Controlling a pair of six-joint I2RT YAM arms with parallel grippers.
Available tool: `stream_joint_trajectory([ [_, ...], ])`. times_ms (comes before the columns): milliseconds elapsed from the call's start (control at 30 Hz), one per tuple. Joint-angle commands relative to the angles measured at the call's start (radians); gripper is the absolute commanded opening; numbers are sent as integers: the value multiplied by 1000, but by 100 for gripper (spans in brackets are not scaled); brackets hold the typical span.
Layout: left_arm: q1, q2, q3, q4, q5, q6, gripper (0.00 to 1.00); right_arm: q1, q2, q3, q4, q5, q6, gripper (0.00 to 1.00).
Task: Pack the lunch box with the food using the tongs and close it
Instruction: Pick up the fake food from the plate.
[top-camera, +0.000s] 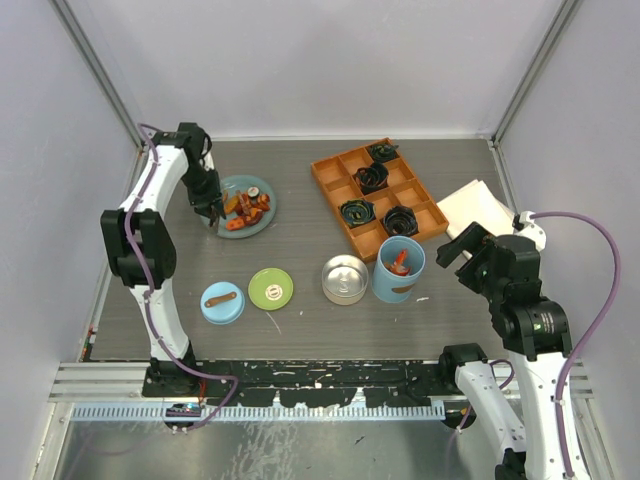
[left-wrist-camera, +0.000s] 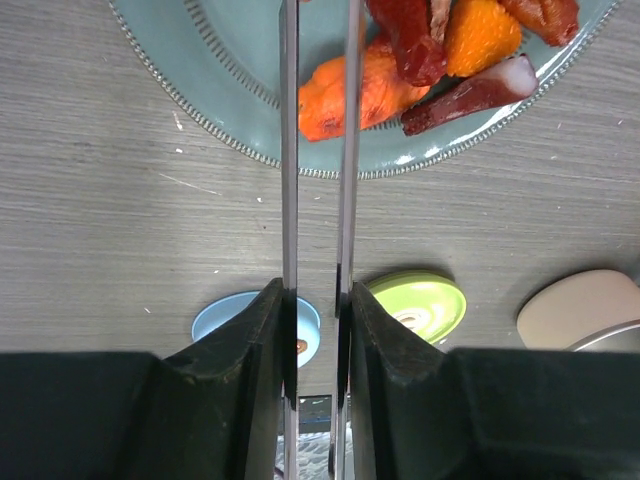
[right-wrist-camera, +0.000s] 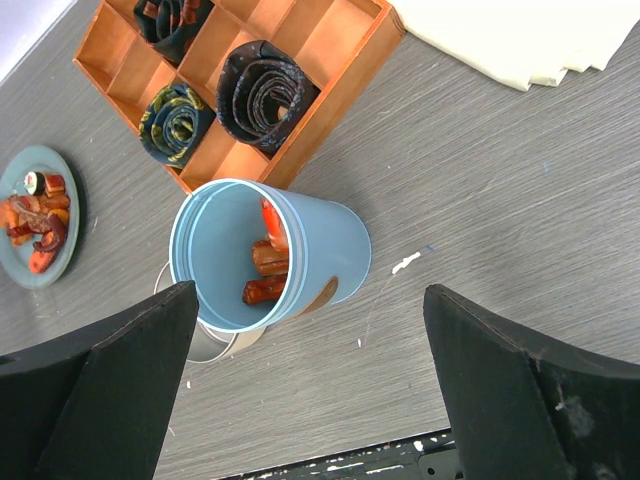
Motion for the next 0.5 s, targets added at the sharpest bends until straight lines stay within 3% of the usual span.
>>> stream_joint_trajectory([
  [0, -3, -55, -15, -8, 24, 27, 31, -3, -21, 12, 36, 4, -3, 100],
  [200, -2, -97, -32, 23, -4, 17, 39, -3, -25, 13, 33, 7, -5, 100],
  [467, -3, -94, -36, -42, -39, 83, 38, -3, -22, 9, 33, 6, -3, 100],
])
